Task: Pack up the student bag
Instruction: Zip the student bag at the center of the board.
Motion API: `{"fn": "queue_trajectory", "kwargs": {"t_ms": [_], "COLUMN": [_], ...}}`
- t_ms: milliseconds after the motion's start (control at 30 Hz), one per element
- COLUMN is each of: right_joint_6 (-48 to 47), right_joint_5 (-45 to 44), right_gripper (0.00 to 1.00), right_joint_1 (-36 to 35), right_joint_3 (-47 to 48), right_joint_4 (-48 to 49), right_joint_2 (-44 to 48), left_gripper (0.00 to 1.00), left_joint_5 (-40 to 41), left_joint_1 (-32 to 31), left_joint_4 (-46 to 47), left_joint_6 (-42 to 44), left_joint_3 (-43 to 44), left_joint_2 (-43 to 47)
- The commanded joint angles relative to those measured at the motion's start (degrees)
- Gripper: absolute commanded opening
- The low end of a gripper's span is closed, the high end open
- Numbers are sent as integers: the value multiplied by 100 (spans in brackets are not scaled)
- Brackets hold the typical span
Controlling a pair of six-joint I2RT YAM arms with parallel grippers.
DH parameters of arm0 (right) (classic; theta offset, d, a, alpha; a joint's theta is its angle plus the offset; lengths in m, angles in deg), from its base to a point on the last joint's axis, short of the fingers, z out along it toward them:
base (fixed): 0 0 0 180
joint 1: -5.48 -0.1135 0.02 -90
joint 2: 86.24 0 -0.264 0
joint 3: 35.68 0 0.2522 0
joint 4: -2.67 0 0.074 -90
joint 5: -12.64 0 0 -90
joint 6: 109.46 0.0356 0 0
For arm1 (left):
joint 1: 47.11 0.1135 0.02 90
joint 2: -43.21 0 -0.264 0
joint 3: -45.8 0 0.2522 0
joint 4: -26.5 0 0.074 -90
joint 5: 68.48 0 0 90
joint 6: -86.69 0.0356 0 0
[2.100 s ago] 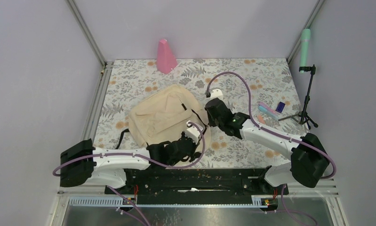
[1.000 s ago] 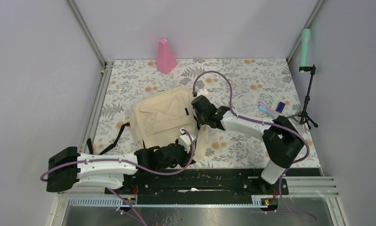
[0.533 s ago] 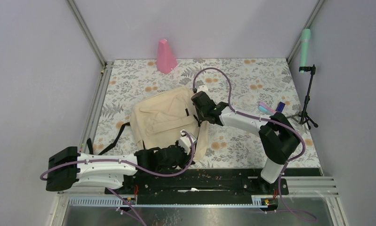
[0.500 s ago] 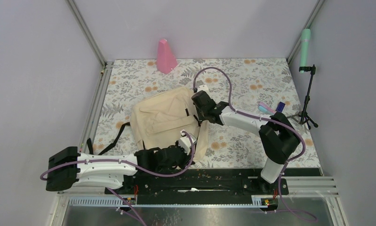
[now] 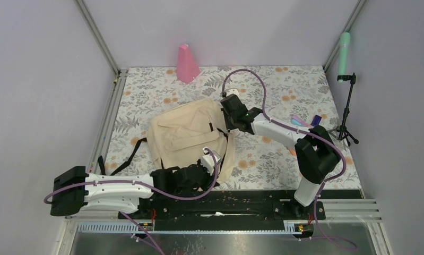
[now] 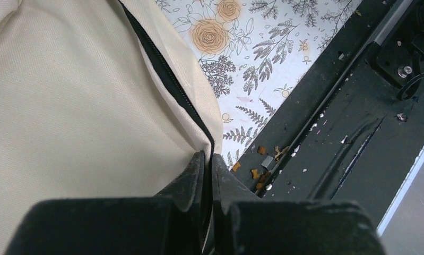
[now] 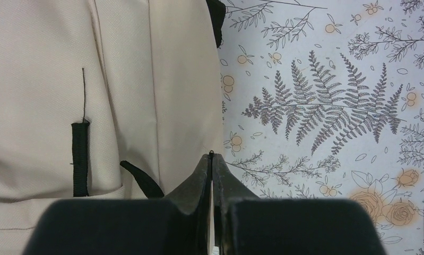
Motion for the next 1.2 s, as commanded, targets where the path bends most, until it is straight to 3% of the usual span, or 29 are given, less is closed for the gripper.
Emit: {"fn": "queue_trajectory", "kwargs": {"t_ms": [0, 467, 733, 767, 800, 867, 900, 967, 1033, 1167], "right_joint_6": [-231, -385, -374, -385, -428, -522, -542, -497, -419, -248], "right_joint_5": [-850, -629, -24, 32, 111, 327, 428, 519, 629, 990], "right_gripper": [0, 0, 0, 0, 11, 49, 64, 78, 83, 89], "right_joint_1": [481, 518, 516, 516, 516, 516, 516, 516, 516, 516], "right_joint_3": [556, 1062, 692, 597, 521, 426, 393, 350, 264, 64], "right_joint_4": [1222, 1217, 902, 857, 832, 714, 628, 469, 377, 182], "right_joint_2": [51, -361, 203, 324, 441, 689, 774, 920, 1087, 1408], "left_gripper": [0, 0, 1, 11, 27, 59, 68, 87, 97, 99], "left_joint_5": [-1541, -1794, -1024, -932, -814, -623, -636, -751, -841, -1263], "left_joint_1": [-383, -391, -322, -290, -253, -151, -53, 161, 485, 1364], "left_joint_4": [-589, -571, -592, -750, -952, -1362, -1493, -1640, -1786, -1902], "left_joint_6": [-314, -308, -975, -1032, -1090, -1135, -1073, -947, -954, -919], "left_joint_3": [-61, 21, 353, 468, 593, 883, 1017, 1262, 1405, 1571], "left_joint_2": [23, -42, 119, 119, 107, 98, 104, 178, 271, 513]}}
